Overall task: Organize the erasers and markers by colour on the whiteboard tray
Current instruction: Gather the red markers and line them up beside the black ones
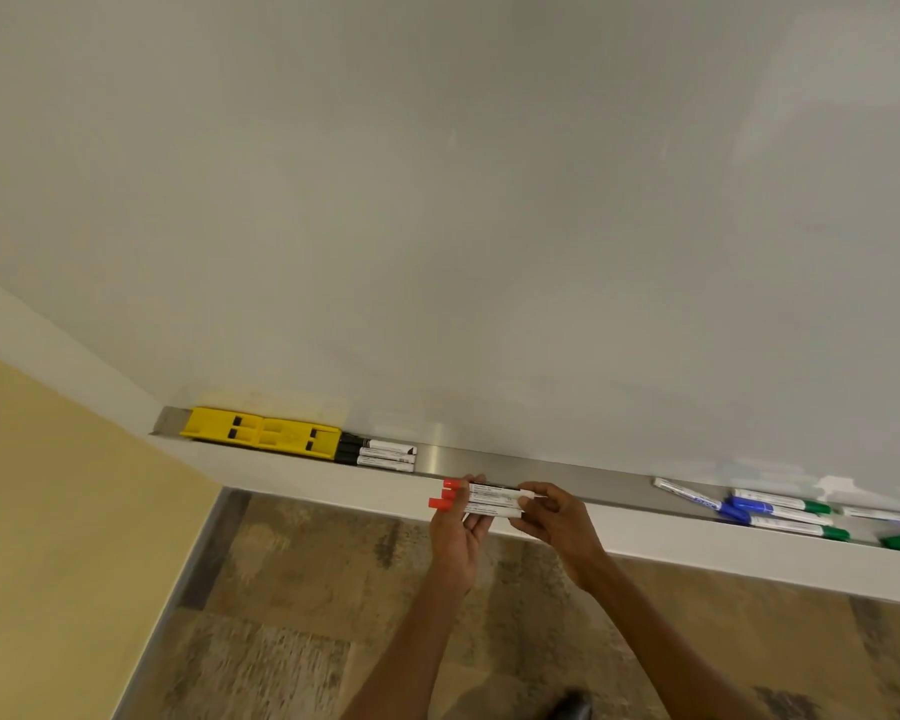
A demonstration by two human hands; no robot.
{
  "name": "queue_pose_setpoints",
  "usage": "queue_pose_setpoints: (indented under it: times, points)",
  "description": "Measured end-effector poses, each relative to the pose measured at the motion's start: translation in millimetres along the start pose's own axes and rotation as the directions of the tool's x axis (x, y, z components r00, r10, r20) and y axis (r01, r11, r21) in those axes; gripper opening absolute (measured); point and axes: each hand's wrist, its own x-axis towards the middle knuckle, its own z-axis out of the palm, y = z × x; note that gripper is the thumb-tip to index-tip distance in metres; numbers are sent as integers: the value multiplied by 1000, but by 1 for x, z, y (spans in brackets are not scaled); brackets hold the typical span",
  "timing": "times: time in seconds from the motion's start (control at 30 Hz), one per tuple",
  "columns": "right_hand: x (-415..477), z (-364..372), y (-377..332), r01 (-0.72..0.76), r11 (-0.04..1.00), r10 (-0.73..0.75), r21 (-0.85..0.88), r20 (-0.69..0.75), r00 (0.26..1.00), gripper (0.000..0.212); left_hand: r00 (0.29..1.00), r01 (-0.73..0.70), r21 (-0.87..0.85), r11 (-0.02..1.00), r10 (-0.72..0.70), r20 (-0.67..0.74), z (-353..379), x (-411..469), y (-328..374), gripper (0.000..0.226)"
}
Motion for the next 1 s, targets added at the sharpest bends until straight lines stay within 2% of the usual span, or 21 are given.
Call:
queue_pose_setpoints:
  times: [0.2, 0.5, 0.6, 0.67, 1.0]
  points:
    - [11, 23, -2, 32, 996, -28, 84, -50, 998, 17, 1000, -6, 25, 1000, 6, 7, 1, 13, 17, 33]
    - [39, 43, 2, 79, 996, -74, 50, -100, 992, 17, 998, 66, 176, 982, -67, 4, -3, 33, 44, 37]
    - [50, 45, -2, 99, 995, -98, 1, -132, 986, 17, 992, 88, 320, 943, -114, 63, -17, 32, 42, 47]
    - [57, 47, -1, 108, 993, -114, -50, -151, 982, 16, 988, 118, 372, 921, -148, 53, -31, 31, 38, 50]
    - [66, 73, 12, 123, 954, -192, -274, -239, 952, 18, 986, 158, 378, 912, -166, -13, -51, 29, 35, 48]
